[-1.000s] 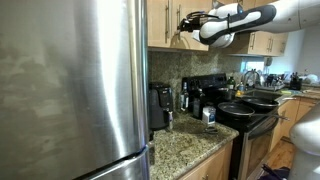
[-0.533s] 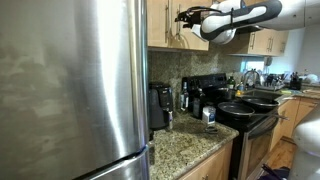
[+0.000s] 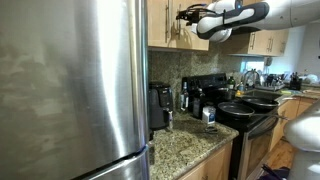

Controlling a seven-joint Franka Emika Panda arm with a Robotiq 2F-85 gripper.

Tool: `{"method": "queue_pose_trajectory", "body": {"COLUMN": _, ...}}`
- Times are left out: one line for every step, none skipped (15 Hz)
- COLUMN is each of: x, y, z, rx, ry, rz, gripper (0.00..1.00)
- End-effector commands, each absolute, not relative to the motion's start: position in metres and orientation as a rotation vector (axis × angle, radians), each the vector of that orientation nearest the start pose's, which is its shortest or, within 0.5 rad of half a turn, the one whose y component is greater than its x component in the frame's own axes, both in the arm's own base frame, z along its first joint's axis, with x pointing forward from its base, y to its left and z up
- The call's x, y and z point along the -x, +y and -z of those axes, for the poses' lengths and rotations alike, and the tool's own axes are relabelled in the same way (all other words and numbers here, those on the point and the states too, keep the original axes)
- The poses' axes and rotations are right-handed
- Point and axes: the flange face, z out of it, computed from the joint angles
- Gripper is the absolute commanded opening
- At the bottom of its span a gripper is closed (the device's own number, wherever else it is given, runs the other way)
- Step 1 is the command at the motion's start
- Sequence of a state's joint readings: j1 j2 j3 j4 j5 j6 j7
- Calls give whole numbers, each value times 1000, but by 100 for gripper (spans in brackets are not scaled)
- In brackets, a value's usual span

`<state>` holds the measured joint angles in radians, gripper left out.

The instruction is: Open the right cabinet door and then open the drawer of the air fryer

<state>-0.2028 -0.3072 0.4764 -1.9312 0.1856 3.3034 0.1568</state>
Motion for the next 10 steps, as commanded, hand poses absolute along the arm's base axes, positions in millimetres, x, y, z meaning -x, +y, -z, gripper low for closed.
{"method": "queue_pose_trajectory", "body": {"x": -472, "y": 172, "z": -800, "rx": 1983, "ry": -55, "rz": 2075, "gripper": 75}}
{"method": "queue_pose_trajectory", "body": {"x": -474, "y": 175, "z": -797, "rx": 1995, "ry": -62, "rz": 2083, "gripper": 74}}
{"method": "queue_pose_trajectory", "body": {"x": -474, "y": 179, "z": -794, "rx": 2005, "ry": -73, "rz": 2089, "gripper": 66}}
{"method": "queue_pose_trajectory", "body": {"x": -475, "y": 182, "z": -793, "rx": 2012, "ry": -80, "rz": 2093, "gripper": 60}}
{"method": "queue_pose_trajectory", "body": {"x": -476, "y": 185, "z": -791, "rx": 2018, "ry": -86, "rz": 2095, "gripper": 53}}
{"method": "queue_pose_trajectory", "body": {"x": -477, "y": 188, "z": -791, "rx": 2021, "ry": -91, "rz": 2098, "gripper": 46}}
{"method": "queue_pose_trajectory", "body": {"x": -475, "y": 191, "z": -792, "rx": 2019, "ry": -98, "rz": 2111, "gripper": 39}}
{"method": "queue_pose_trajectory", "body": {"x": -474, "y": 192, "z": -793, "rx": 2023, "ry": -102, "rz": 2120, "gripper": 33}}
{"method": "queue_pose_trajectory", "body": {"x": -473, "y": 193, "z": -794, "rx": 2021, "ry": -104, "rz": 2128, "gripper": 24}}
{"method": "queue_pose_trajectory", "body": {"x": -473, "y": 194, "z": -793, "rx": 2028, "ry": -105, "rz": 2131, "gripper": 18}}
